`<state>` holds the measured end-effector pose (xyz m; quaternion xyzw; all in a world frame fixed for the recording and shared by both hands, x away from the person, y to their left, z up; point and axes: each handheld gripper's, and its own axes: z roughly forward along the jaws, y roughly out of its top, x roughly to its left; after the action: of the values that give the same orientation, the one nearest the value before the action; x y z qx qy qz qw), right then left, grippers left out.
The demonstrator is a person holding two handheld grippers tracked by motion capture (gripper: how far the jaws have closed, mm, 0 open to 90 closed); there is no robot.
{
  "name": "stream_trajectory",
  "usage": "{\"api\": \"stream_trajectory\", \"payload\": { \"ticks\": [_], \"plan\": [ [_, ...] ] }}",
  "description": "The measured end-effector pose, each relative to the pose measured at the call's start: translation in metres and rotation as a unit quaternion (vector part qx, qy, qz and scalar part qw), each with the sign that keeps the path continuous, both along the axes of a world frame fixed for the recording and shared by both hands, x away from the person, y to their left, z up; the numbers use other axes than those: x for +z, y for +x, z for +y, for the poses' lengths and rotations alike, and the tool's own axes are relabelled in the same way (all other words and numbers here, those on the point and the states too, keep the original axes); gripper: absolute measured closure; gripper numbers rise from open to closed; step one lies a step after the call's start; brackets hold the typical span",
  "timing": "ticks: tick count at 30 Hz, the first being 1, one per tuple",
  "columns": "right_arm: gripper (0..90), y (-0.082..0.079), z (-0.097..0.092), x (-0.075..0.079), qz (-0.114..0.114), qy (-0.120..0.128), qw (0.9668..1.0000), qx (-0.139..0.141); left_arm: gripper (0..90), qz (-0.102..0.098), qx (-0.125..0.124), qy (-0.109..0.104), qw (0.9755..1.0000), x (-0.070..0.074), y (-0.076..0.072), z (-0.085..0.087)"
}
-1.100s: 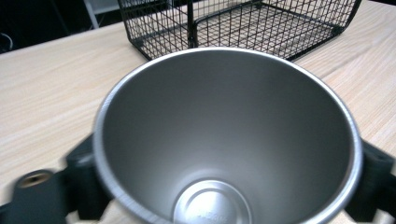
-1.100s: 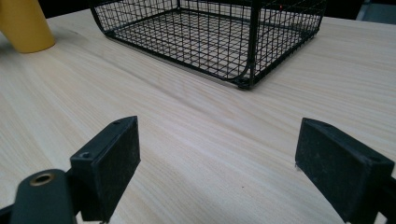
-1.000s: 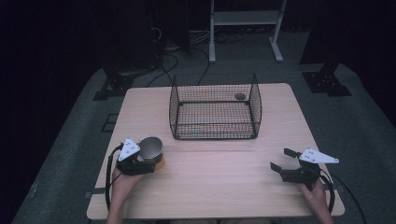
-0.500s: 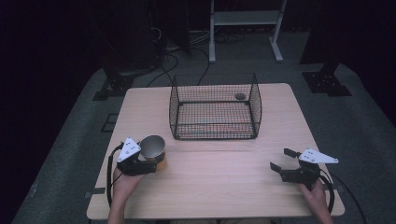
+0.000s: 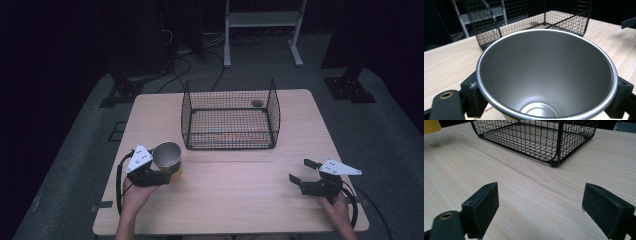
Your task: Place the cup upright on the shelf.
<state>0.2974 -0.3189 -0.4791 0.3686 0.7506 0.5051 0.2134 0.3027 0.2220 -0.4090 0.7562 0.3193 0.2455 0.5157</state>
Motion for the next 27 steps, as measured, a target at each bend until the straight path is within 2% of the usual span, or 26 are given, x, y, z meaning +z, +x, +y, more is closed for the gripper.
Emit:
{"api": "stream_trajectory", "payload": {
  "ticks": [6, 21, 27],
  "plan": [
    [12.9, 0.0, 0.0, 0.0, 0.0, -0.001, 1.0, 0.0, 13.4, -0.002, -0.02, -0.008, 0.9998, 0.005, 0.001, -0.008],
    [12.9, 0.0, 0.0, 0.0, 0.002, -0.001, 1.0, 0.001, 13.4, -0.012, -0.054, 0.0, 0.9985, 0.019, 0.01, -0.032],
    [12.9, 0.0, 0.0, 0.0, 0.002, -0.001, 1.0, 0.001, 13.4, -0.015, -0.073, 0.006, 0.9972, 0.027, 0.016, -0.047]
  ]
}}
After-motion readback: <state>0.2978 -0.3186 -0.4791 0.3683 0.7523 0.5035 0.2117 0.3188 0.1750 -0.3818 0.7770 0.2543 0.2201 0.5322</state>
